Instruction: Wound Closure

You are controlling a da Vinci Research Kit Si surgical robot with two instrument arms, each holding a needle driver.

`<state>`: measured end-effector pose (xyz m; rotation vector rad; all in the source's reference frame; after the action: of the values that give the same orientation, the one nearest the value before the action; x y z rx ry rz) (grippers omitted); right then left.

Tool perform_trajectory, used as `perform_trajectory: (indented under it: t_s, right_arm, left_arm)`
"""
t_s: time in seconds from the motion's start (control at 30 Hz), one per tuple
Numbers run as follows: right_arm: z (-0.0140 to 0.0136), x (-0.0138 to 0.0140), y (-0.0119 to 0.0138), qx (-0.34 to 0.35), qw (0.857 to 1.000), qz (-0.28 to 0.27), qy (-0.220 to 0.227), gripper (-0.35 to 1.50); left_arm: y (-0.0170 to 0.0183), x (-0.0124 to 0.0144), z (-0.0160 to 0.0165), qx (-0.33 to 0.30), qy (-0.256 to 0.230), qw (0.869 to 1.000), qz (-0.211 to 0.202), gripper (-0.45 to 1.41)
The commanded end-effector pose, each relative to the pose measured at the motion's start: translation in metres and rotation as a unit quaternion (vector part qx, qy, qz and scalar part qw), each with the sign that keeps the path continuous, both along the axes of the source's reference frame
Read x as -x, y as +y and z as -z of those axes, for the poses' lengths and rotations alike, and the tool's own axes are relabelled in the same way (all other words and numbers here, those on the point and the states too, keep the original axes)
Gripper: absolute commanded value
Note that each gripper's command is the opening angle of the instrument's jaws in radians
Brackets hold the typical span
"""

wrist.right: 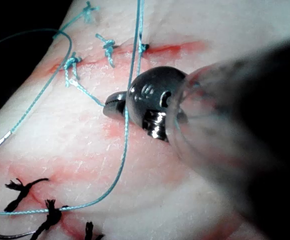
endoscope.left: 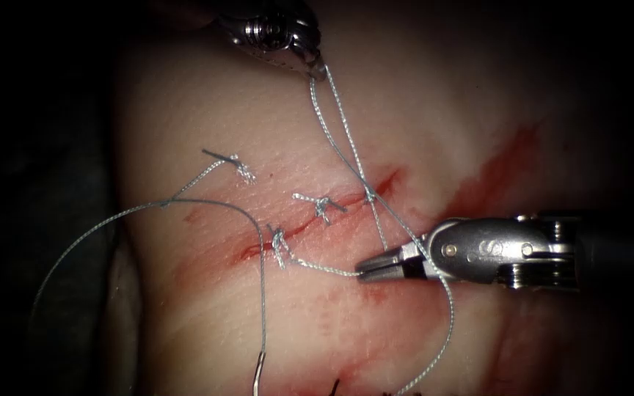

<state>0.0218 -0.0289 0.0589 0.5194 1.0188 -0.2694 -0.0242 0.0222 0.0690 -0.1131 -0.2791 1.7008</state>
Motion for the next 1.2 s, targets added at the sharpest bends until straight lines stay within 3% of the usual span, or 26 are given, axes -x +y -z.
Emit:
perform_trajectory:
  t_s: [0.03, 0.87, 0.97, 1.03, 1.07, 1.1, 1.17, 1.2]
  right_arm:
    - [-0.0003, -0.0008, -0.0003, -0.003, 1.0, 0.001, -0.001, -0.35]
    - [-0.0006, -0.0006, -0.0012, -0.01, 1.0, 0.001, -0.006, -0.35]
    - [-0.0002, -0.0007, -0.0007, 0.011, 0.999, -0.031, -0.002, -0.35]
    - [0.0006, -0.0009, 0.0002, 0.062, 0.997, -0.043, 0.029, -0.35]
    - [0.0009, -0.0011, 0.0006, 0.083, 0.994, -0.057, 0.033, -0.01]
    - [0.0012, -0.0012, 0.001, 0.097, 0.992, -0.07, 0.033, 0.48]
    - [0.0014, -0.0014, 0.0016, 0.117, 0.988, -0.095, 0.026, 1.17]
    - [0.0014, -0.0014, 0.0016, 0.117, 0.988, -0.095, 0.026, 1.17]
  left_arm:
    - [0.0004, 0.0005, -0.0004, 0.006, 0.0, 1.0, 0.001, -0.45]
    - [0.0005, 0.0008, -0.0005, 0.006, 0.002, 1.0, 0.003, -0.45]
    - [0.0004, 0.0008, -0.0005, -0.001, 0.003, 1.0, 0.001, -0.45]
    - [-0.0002, 0.0006, -0.0005, -0.035, 0.0, 0.999, -0.004, -0.45]
    - [-0.0005, 0.0006, -0.0005, -0.047, -0.008, 0.999, -0.003, -0.45]
    - [-0.0009, 0.0005, -0.0004, -0.052, -0.02, 0.998, 0.002, -0.45]
    - [-0.002, 0.0008, -0.0001, -0.069, -0.065, 0.995, 0.02, -0.45]
    - [-0.002, 0.0008, -0.0001, -0.069, -0.065, 0.995, 0.02, -0.45]
